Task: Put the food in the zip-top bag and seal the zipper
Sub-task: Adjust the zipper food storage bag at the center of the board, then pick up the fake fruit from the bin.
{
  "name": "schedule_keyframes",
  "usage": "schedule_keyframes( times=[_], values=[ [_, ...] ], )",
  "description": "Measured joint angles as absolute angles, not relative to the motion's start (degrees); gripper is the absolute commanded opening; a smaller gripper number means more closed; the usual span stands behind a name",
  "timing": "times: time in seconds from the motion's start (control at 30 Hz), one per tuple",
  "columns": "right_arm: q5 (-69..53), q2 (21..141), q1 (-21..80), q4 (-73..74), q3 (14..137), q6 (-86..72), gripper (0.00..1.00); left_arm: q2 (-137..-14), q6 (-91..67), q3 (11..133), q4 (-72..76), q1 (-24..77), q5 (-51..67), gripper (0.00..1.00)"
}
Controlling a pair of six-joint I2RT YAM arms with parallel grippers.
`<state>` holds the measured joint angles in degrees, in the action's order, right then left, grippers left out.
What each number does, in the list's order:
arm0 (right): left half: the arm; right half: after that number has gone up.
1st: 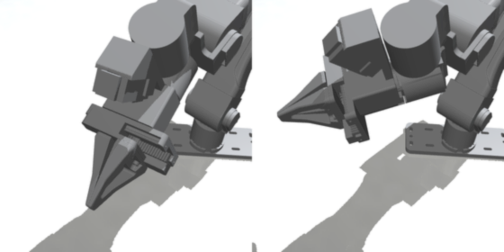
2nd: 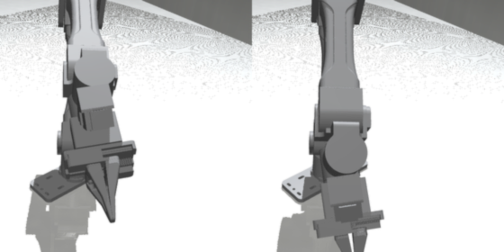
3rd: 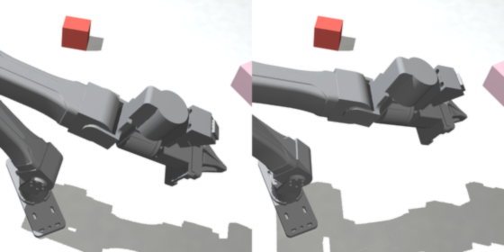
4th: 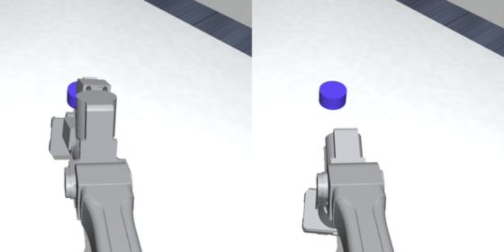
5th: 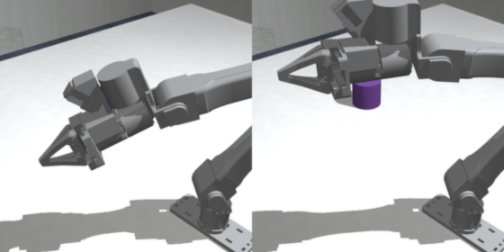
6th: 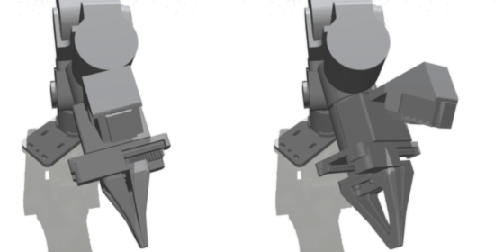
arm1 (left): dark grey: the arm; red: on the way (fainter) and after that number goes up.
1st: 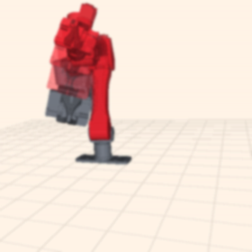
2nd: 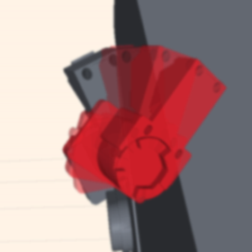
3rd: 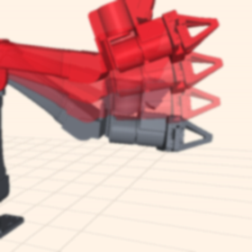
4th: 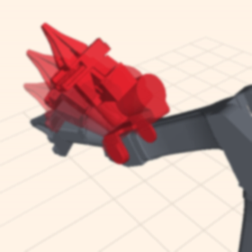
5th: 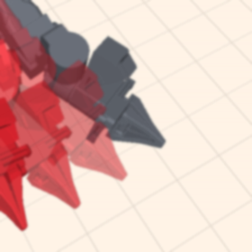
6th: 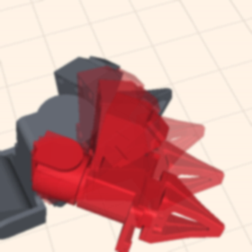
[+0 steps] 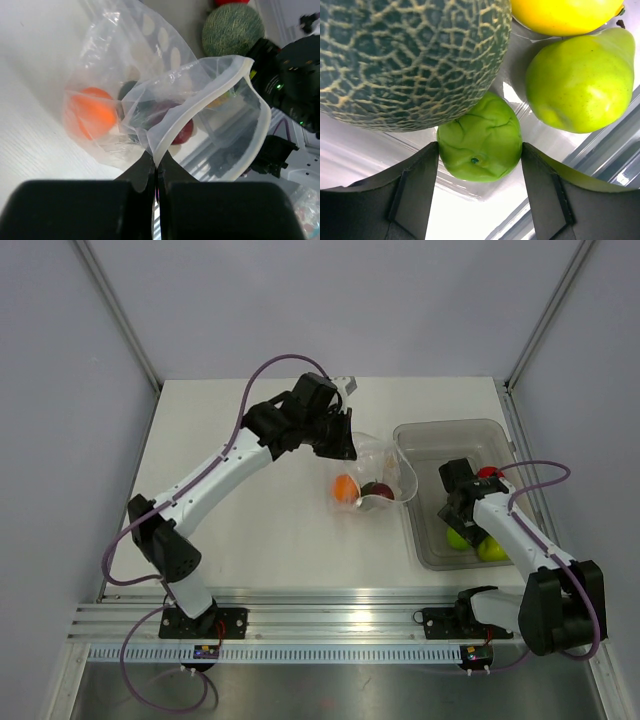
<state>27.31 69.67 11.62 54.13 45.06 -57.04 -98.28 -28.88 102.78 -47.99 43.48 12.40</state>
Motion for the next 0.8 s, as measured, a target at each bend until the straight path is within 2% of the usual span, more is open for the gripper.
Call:
schedule_keyframes(
  times=[0.17,0.5,0.8],
  values=[
    [26.74,69.65,11.62,53.78,44.71,-56.77,0.71,-97.54,-27.35,107.26,-49.67,42.68,9.72,0.0],
    [24.75,67.77,11.62,52.95,43.29,-56.53,0.72,-100.97,-25.12,107.42,-53.39,42.63,5.87,0.0],
    [22.74,64.66,11.62,52.38,43.05,-55.27,0.64,-103.35,-24.14,106.21,-54.83,42.68,2.81,0.0]
  ],
)
